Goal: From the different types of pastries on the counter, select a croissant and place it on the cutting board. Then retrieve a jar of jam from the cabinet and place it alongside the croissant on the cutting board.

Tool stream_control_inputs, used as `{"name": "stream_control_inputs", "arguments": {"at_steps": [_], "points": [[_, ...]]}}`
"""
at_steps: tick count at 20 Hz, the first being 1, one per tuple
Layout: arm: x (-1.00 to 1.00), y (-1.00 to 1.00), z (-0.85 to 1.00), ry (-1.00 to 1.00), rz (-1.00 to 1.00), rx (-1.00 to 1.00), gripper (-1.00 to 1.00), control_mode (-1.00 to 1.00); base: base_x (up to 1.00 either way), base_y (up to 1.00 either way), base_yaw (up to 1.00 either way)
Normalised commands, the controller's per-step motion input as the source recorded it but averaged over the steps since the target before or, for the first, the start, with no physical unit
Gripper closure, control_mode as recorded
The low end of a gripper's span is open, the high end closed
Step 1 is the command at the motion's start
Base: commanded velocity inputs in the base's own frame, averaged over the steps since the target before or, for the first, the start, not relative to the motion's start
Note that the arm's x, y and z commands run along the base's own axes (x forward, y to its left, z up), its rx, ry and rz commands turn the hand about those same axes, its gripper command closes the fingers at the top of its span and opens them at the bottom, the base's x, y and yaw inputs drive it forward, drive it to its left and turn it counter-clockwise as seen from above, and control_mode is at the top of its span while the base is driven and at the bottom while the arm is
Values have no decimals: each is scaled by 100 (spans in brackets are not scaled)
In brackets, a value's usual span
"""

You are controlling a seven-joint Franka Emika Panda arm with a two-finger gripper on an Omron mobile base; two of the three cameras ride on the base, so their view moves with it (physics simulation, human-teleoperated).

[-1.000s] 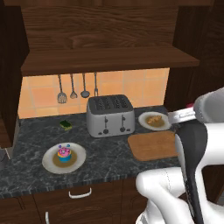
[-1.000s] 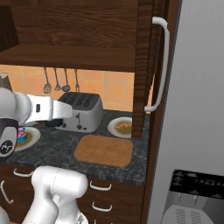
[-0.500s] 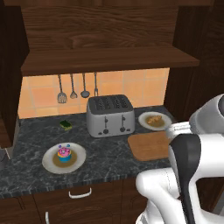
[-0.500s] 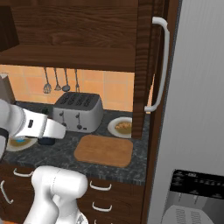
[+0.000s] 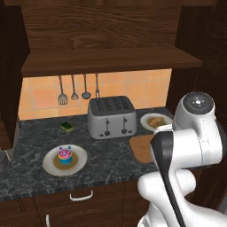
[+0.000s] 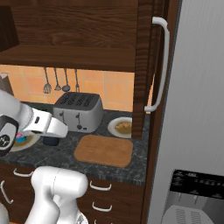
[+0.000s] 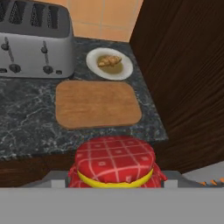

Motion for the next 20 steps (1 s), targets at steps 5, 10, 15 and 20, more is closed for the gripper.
{"name": "stream_control_inputs", "arguments": {"at_steps": [5,10,15,20], "points": [[21,-23,-50,-39,0,0,100,-100,0,0,0],[26,-65,-100,-41,0,0,100,-100,0,0,0],[30,-50,-100,-32,1,0,100,-100,0,0,0],[36,-29,-100,-37,0,-2,100,-100,0,0,0]]}}
